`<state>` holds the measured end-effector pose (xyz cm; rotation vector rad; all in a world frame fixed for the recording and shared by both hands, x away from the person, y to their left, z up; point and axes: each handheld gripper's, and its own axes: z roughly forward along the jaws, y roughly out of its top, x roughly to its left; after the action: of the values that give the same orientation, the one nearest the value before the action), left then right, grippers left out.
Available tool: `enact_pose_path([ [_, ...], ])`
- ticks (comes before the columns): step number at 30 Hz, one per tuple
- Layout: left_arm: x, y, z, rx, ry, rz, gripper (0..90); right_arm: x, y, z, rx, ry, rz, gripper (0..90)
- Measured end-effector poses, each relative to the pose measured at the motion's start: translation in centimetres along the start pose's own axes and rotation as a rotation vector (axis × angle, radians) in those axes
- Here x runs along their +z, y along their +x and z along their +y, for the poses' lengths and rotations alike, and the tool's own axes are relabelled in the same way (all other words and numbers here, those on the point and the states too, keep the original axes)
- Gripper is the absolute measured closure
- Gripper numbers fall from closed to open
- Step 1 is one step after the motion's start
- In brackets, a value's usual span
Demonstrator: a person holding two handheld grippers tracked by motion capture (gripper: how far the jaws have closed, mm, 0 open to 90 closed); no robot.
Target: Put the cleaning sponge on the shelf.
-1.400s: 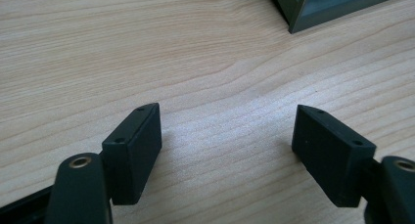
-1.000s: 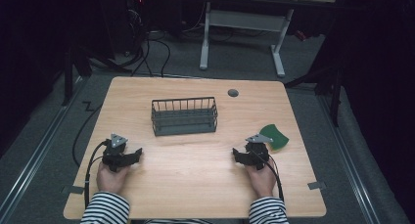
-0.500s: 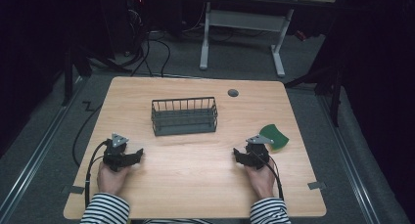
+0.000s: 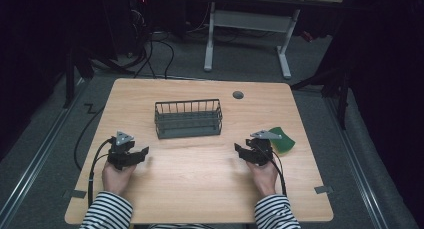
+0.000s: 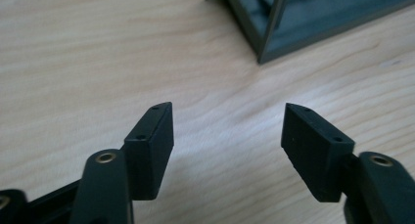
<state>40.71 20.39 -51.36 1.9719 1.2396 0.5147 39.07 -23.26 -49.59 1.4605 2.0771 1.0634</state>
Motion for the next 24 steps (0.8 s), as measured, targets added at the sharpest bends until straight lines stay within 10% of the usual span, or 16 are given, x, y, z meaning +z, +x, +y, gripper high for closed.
enact_pose_path([
  [24,3.3,-0.8,3.4,0.056,0.0,-0.019,43.6,6.0,1.3,4.5,-0.009,0.022,0.009,57.3],
])
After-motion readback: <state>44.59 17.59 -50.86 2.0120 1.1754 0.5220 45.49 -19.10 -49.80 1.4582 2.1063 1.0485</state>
